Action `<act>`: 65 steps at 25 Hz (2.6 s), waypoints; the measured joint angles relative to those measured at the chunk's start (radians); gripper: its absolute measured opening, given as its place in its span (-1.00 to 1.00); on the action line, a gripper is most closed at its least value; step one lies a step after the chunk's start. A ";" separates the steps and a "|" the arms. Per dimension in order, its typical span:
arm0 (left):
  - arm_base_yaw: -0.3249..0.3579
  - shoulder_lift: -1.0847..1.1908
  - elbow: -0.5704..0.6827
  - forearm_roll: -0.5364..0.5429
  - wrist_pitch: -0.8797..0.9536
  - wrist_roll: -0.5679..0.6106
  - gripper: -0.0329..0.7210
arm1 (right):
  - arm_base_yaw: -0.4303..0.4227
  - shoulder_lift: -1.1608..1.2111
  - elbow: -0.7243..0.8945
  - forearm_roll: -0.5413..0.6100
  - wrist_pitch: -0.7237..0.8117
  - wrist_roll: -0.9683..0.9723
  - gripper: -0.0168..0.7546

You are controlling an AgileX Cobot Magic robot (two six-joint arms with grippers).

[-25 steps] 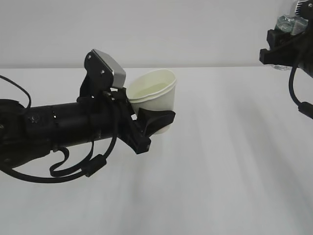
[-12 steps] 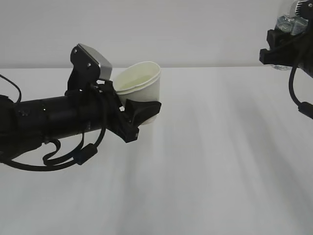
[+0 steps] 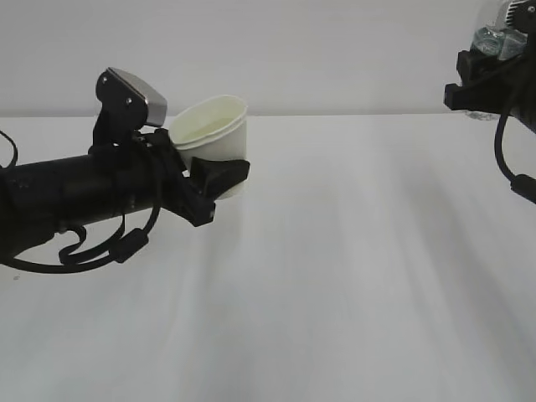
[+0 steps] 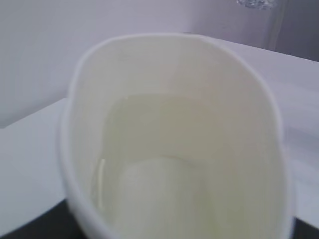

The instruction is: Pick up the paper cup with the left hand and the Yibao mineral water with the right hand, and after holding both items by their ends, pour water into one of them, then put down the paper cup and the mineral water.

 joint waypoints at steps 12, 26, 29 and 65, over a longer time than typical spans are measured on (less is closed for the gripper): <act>0.078 0.000 0.000 -0.026 0.000 0.006 0.08 | 0.000 0.000 0.000 0.000 0.000 0.000 0.20; 0.151 0.000 0.000 -0.026 0.006 0.009 0.08 | 0.000 0.000 0.000 0.000 0.000 0.000 0.19; 0.171 0.000 0.000 -0.026 0.006 0.009 0.08 | 0.000 0.000 0.000 0.000 0.000 -0.002 0.20; 0.366 0.001 0.000 -0.079 0.008 0.013 0.08 | 0.000 0.000 0.000 0.006 0.002 -0.002 0.19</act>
